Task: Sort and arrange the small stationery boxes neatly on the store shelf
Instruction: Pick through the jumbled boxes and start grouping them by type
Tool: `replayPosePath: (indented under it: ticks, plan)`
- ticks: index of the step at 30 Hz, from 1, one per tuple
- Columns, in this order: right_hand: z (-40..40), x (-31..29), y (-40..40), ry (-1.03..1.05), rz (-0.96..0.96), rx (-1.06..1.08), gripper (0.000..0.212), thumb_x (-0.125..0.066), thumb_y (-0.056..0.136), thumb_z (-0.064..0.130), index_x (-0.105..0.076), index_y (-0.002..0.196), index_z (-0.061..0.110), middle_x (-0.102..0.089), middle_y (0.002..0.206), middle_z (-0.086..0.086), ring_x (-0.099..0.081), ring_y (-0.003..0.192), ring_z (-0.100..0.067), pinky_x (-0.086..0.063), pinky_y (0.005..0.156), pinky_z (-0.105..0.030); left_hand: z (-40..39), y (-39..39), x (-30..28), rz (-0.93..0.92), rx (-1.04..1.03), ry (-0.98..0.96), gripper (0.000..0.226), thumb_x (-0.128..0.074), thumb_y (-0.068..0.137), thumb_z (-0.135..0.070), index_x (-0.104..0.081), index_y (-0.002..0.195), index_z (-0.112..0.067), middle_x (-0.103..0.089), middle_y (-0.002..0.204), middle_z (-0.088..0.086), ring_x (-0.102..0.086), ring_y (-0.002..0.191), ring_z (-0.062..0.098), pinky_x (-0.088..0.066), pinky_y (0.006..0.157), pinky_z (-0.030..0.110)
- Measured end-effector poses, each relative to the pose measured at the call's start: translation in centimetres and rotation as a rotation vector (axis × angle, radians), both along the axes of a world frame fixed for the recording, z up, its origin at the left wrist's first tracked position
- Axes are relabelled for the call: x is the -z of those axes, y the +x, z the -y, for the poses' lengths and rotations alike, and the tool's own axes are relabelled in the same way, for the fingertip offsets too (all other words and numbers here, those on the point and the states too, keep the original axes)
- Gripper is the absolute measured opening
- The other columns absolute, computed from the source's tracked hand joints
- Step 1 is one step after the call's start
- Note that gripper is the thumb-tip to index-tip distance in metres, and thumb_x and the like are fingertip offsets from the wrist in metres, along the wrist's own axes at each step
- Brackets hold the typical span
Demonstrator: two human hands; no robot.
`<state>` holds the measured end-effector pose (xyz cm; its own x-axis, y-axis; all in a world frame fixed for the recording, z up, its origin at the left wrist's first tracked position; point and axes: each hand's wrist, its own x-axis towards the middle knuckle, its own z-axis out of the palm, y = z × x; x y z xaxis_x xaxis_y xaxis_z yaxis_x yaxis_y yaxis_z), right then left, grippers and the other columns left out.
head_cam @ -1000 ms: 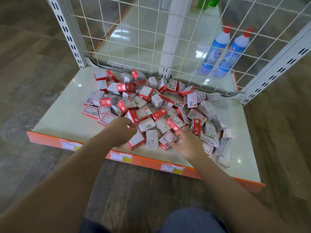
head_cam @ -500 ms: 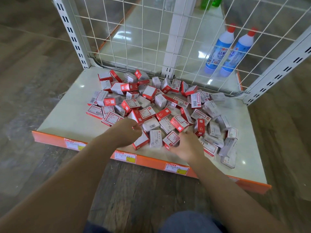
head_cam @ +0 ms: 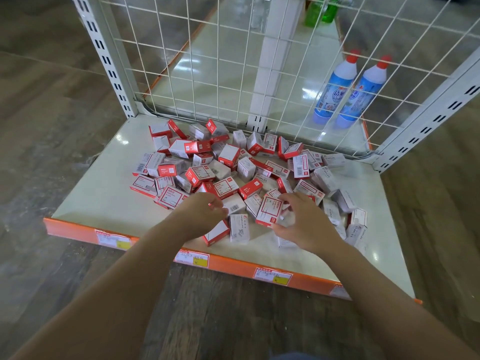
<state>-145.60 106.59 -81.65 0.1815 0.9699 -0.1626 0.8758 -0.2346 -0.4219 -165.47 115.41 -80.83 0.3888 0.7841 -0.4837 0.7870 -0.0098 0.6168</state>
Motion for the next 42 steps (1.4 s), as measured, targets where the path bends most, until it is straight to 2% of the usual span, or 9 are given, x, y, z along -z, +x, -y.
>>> replayPosePath:
  ticks: [3,7,11,15,20,26,31,37,42]
  plan:
    - [-0.1,-1.9,-0.6,0.038,-0.078,-0.105,0.054,-0.068,0.080,0.028,-0.047,0.129,0.020,-0.049,0.122,0.005,-0.044,0.107,-0.005,-0.037,0.083,-0.016,0.2,0.7,-0.3,0.056,0.038,-0.017,0.030,-0.053,0.092,-0.032,-0.062,0.115,-0.015,-0.063,0.116,0.004,-0.059,0.100,0.018,-0.048,0.090,0.036]
    - [-0.2,-3.4,-1.6,-0.007,-0.072,-0.273,0.060,-0.066,0.082,0.028,-0.040,0.136,0.023,-0.041,0.131,0.011,-0.038,0.112,-0.001,-0.035,0.088,-0.016,0.3,1.2,-0.8,0.126,0.088,-0.053,0.035,-0.054,0.092,-0.033,-0.062,0.118,-0.013,-0.066,0.109,0.001,-0.061,0.090,0.013,-0.052,0.085,0.032]
    - [-0.4,-3.3,-2.1,0.006,-0.061,-0.342,0.064,-0.065,0.082,0.026,-0.036,0.139,0.025,-0.037,0.137,0.012,-0.033,0.115,0.001,-0.027,0.089,-0.012,0.3,1.2,-1.0,0.245,0.008,-0.197,0.024,-0.056,0.091,-0.026,-0.063,0.107,-0.010,-0.065,0.085,-0.006,-0.063,0.070,0.003,-0.053,0.064,0.015]
    - [-0.7,-2.9,-2.1,0.020,-0.081,-0.304,0.062,-0.062,0.086,0.024,-0.033,0.141,0.025,-0.036,0.144,0.011,-0.031,0.129,-0.004,-0.026,0.098,-0.015,0.1,1.2,-1.4,0.290,-0.108,-0.299,0.009,-0.061,0.088,-0.020,-0.064,0.083,-0.013,-0.067,0.075,-0.002,-0.064,0.052,0.001,-0.050,0.051,0.011]
    - [-0.5,-1.8,-2.4,0.030,-0.183,-0.103,0.055,-0.064,0.085,0.027,-0.042,0.135,0.027,-0.048,0.135,0.007,-0.047,0.116,-0.010,-0.043,0.096,-0.029,-0.1,1.5,-1.5,0.328,-0.262,-0.323,0.012,-0.062,0.088,-0.019,-0.060,0.079,-0.012,-0.067,0.074,-0.001,-0.065,0.062,0.006,-0.052,0.053,0.014]
    - [-0.8,-0.5,-3.8,0.145,-0.364,0.058,0.056,-0.069,0.081,0.028,-0.046,0.131,0.021,-0.058,0.121,0.004,-0.053,0.099,-0.008,-0.047,0.081,-0.014,0.0,2.1,-1.8,0.537,-0.494,-0.476,0.007,-0.056,0.091,-0.012,-0.058,0.086,-0.007,-0.070,0.073,0.004,-0.069,0.065,0.011,-0.057,0.065,0.022]
    - [-1.5,-0.6,-3.7,0.160,-0.397,0.129,0.052,-0.069,0.081,0.028,-0.048,0.129,0.021,-0.060,0.118,0.005,-0.054,0.095,-0.007,-0.045,0.075,-0.009,-0.1,2.3,-1.7,0.517,-0.498,-0.475,0.006,-0.056,0.091,-0.013,-0.060,0.088,-0.009,-0.071,0.080,0.005,-0.069,0.074,0.016,-0.056,0.072,0.028]
    - [-1.7,-1.2,-3.0,0.134,-0.368,0.090,0.054,-0.068,0.081,0.027,-0.047,0.131,0.024,-0.058,0.124,0.005,-0.054,0.108,-0.012,-0.051,0.091,-0.035,-0.5,2.0,-1.4,0.428,-0.412,-0.436,0.010,-0.060,0.089,-0.013,-0.061,0.079,-0.015,-0.069,0.072,-0.003,-0.066,0.073,0.013,-0.055,0.075,0.027]
    - [-1.8,-1.6,-2.3,0.121,-0.330,0.045,0.052,-0.065,0.084,0.019,-0.047,0.132,0.025,-0.053,0.130,0.007,-0.050,0.111,-0.009,-0.043,0.089,-0.022,-0.6,1.7,-1.1,0.359,-0.330,-0.405,0.014,-0.061,0.087,-0.010,-0.059,0.079,-0.020,-0.064,0.078,-0.005,-0.062,0.075,0.010,-0.052,0.069,0.022]
